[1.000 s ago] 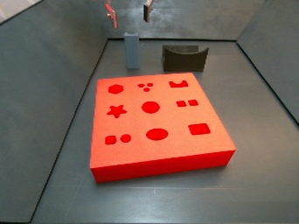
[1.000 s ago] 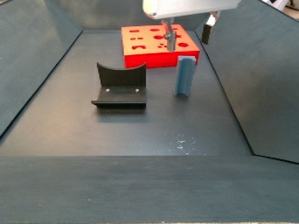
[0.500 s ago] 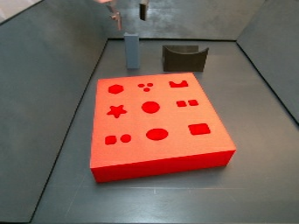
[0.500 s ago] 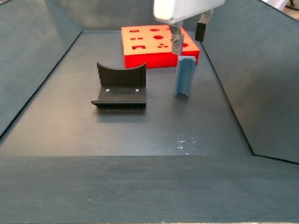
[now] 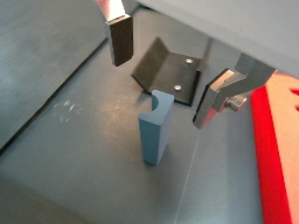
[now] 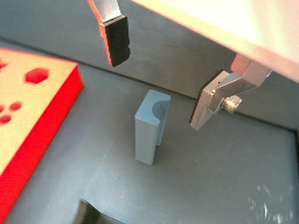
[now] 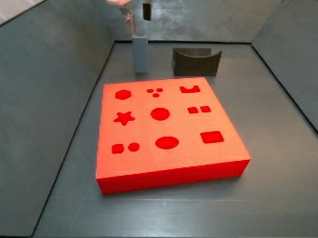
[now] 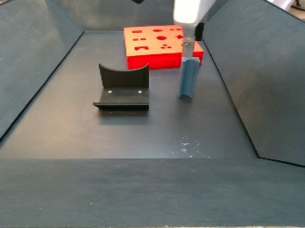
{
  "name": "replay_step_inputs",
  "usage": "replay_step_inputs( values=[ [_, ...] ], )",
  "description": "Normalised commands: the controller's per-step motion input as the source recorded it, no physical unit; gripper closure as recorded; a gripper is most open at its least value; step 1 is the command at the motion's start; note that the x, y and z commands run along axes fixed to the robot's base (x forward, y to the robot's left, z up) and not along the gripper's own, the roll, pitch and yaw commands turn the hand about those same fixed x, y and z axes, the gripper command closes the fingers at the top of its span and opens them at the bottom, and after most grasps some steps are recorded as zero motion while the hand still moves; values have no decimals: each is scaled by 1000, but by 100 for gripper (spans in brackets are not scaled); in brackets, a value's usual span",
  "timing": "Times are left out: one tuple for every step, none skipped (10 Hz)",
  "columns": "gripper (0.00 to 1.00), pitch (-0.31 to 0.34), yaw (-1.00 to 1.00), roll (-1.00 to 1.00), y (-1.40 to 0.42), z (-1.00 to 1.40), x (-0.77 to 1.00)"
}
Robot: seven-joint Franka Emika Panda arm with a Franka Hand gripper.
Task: Pick up the arch object. Move up. Place the arch object on the fixture. Regrasp the arch object. Rotate the arch object. Move to above the board. Insert the arch object.
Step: Rotate the arch object.
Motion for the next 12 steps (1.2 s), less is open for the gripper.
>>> replay_step_inputs(
  values=[
    [0,3,1000,-10,2,-31,36],
    [0,3,1000,-11,2,-30,36],
    [0,3,1000,-11,2,-30,36],
    [0,3,1000,-11,2,-30,36],
    [0,3,1000,-12,2,-30,36],
    [0,4,1000,-12,2,-30,36],
    [0,4,1000,-13,2,-30,36],
    [0,4,1000,-14,2,-30,36],
    [0,4,1000,-14,2,-30,36],
    [0,4,1000,-15,2,-30,36],
    [0,5,1000,-16,2,-30,36],
    [0,5,1000,-17,2,-30,36]
  ],
)
